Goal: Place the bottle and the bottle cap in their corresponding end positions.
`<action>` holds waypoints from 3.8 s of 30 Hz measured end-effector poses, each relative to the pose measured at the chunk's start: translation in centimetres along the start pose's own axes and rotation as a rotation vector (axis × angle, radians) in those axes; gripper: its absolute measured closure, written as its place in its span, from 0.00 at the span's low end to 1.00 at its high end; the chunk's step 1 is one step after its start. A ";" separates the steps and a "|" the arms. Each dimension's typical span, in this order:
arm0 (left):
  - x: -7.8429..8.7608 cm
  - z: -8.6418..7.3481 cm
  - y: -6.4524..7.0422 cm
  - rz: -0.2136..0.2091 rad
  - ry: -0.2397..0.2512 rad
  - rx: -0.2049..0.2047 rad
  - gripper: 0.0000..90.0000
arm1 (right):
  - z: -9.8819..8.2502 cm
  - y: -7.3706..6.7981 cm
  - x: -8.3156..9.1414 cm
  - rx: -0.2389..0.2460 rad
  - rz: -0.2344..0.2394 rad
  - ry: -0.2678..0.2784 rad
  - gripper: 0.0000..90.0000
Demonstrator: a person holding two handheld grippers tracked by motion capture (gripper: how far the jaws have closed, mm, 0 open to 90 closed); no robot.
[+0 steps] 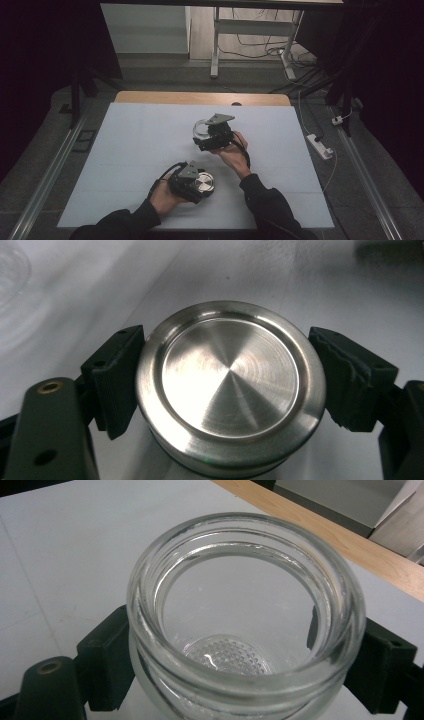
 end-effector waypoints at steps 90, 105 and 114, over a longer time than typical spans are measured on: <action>8.6 -1.2 -2.0 -0.057 0.116 0.180 0.00 | -1.7 -2.2 5.6 0.002 0.104 -0.037 0.00; 10.9 -2.7 -2.3 0.006 0.121 0.208 0.00 | -1.8 -3.7 7.8 -0.022 0.134 -0.004 0.00; 11.9 -3.5 -2.2 0.031 0.115 0.220 0.00 | -3.6 -4.7 8.6 0.015 0.141 -0.052 0.00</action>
Point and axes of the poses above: each handheld gripper's, and its own axes: x roughly backward along the jaws, z roughly out of its top, y roughly to its right, the point moved 9 cm from there along -x, roughly forward along the jaws, and after that the axes turned 2 degrees about x, right-handed, at the moved point
